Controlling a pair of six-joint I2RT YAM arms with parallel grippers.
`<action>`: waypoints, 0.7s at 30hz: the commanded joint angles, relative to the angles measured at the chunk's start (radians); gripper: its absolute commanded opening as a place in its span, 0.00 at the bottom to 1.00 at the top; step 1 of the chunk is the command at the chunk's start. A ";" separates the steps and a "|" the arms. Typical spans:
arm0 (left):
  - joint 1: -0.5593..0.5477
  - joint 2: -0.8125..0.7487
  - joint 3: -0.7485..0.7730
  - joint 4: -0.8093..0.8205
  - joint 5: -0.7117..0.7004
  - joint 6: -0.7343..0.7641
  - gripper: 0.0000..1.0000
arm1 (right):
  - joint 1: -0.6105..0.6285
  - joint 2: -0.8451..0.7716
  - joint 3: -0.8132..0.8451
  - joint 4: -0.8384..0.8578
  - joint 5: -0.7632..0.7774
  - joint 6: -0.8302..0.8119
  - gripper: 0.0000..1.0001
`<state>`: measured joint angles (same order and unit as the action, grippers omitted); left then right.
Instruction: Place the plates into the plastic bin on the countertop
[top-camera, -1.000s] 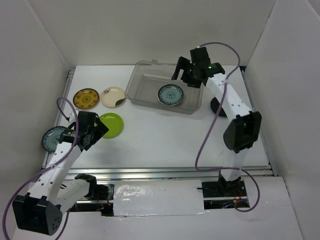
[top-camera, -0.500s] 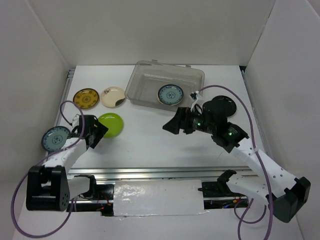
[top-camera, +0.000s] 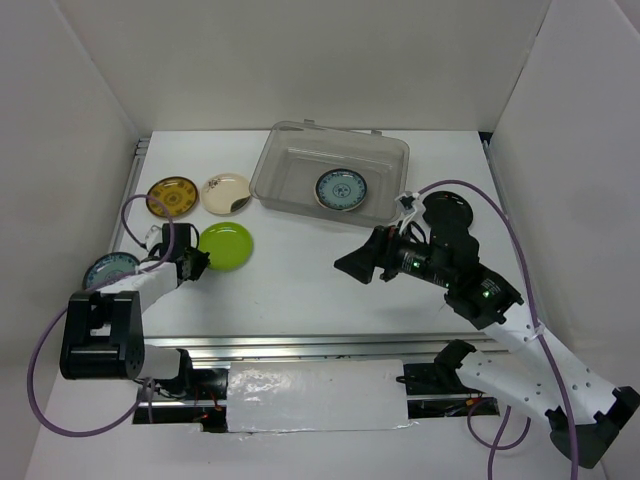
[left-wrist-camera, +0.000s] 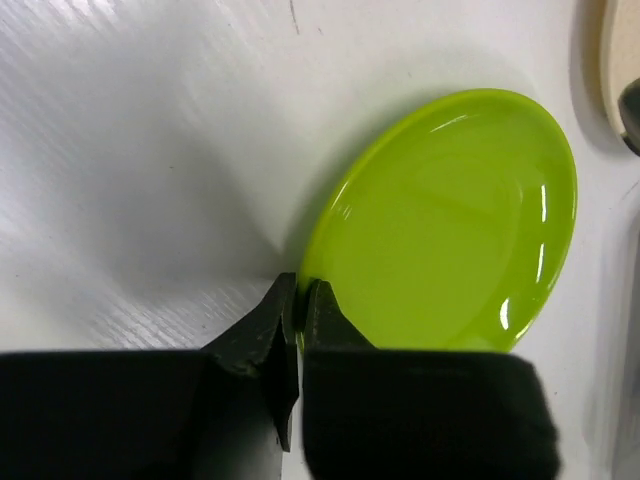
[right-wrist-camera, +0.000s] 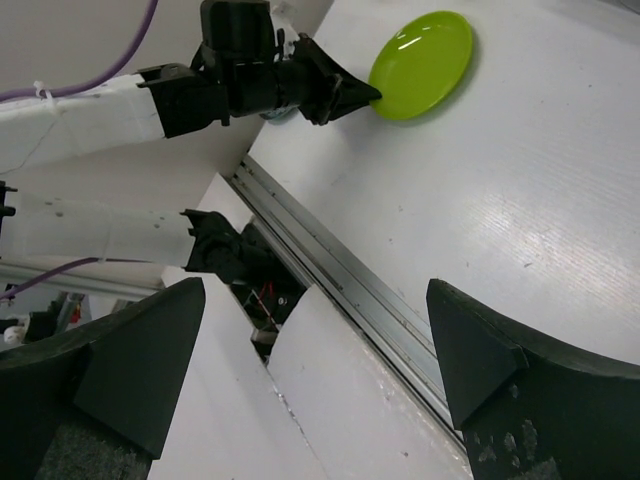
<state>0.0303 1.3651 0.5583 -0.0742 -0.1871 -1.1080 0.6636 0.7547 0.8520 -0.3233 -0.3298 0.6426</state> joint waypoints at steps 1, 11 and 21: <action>-0.003 0.023 -0.017 -0.087 -0.040 -0.018 0.07 | 0.004 -0.025 0.024 0.032 0.017 0.009 1.00; -0.112 -0.456 -0.074 -0.158 0.015 0.127 0.00 | 0.019 0.174 0.021 0.107 0.103 0.020 1.00; -0.234 -0.584 0.052 -0.141 0.466 0.369 0.00 | 0.022 0.734 0.154 0.291 0.118 0.031 0.99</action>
<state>-0.1883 0.7776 0.5621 -0.2531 0.0803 -0.8333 0.6830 1.4250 0.9268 -0.1574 -0.2096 0.6655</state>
